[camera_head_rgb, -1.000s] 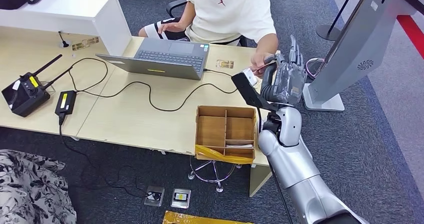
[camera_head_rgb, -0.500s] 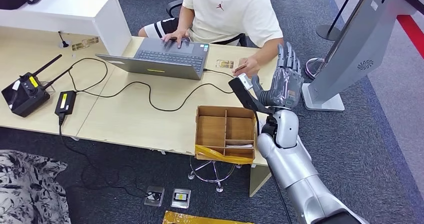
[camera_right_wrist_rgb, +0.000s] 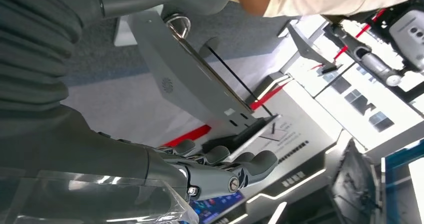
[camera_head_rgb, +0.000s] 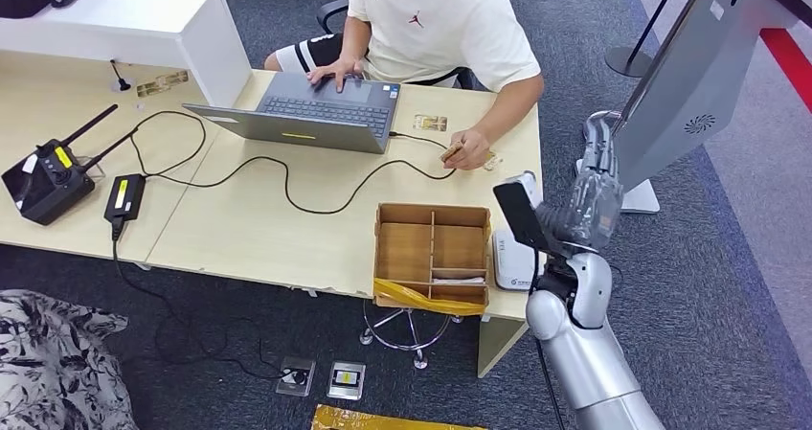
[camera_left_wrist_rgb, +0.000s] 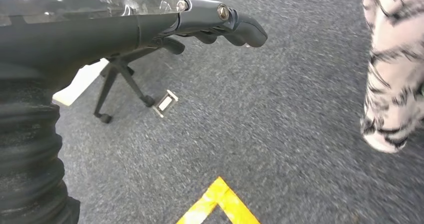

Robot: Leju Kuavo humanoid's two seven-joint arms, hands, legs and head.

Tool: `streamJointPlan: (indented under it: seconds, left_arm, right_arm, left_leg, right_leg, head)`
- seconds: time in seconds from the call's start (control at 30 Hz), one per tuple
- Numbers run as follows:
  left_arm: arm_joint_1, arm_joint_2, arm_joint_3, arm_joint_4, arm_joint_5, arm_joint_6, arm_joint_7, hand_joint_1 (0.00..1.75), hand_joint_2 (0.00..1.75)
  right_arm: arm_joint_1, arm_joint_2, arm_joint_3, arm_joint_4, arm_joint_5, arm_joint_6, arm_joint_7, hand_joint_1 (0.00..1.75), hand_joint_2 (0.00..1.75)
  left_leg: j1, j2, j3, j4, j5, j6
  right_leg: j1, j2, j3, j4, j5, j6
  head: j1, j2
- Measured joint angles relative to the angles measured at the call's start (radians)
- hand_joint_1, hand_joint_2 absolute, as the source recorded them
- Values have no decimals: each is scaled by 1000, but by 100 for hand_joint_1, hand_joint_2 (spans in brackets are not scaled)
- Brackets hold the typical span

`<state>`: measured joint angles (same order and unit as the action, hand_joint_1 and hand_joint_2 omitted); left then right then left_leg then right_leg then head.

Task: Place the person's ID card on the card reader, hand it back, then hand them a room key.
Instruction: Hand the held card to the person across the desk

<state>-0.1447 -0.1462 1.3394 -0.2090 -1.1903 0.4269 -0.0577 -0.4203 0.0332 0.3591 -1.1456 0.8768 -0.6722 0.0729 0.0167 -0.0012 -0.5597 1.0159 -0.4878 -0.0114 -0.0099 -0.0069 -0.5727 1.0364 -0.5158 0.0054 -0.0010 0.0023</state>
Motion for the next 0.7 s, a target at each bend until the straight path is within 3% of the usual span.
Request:
streamJointPlan:
  seconds: [0.2, 0.33, 0.5, 0.7]
  left_arm:
    - [-1, -8, 53, -40, -36, 0, 21, 0, 175]
    - [-1, -21, 66, -76, -59, 0, 44, 0, 175]
    - [-6, -47, 67, -132, -84, 0, 117, 0, 175]
    - [-7, -72, 67, -177, -72, 0, 138, 0, 175]
  right_arm:
    - [196, -56, -183, -153, -193, 0, -86, 0, 175]
    - [286, -101, -304, -157, -318, 0, -76, 0, 175]
    - [312, -127, -397, -34, -423, 1, -103, 0, 175]
    - [296, -125, -458, 224, -463, 2, -106, 0, 175]
  left_leg:
    - [0, 0, 1, 0, -1, 0]
    - [-1, 1, 0, 0, -1, 0]
    - [-1, 3, 0, 0, 0, 1]
    - [-1, 2, 0, 0, 0, 1]
  right_leg:
    - [0, 0, 1, -1, 0, 0]
    - [-1, 0, 1, -1, 0, 1]
    - [-1, 2, 1, -1, 1, 1]
    - [-1, 2, 1, -1, 1, 1]
  head:
    - [0, 0]
    - [0, 0]
    - [0, 0]
    - [0, 0]
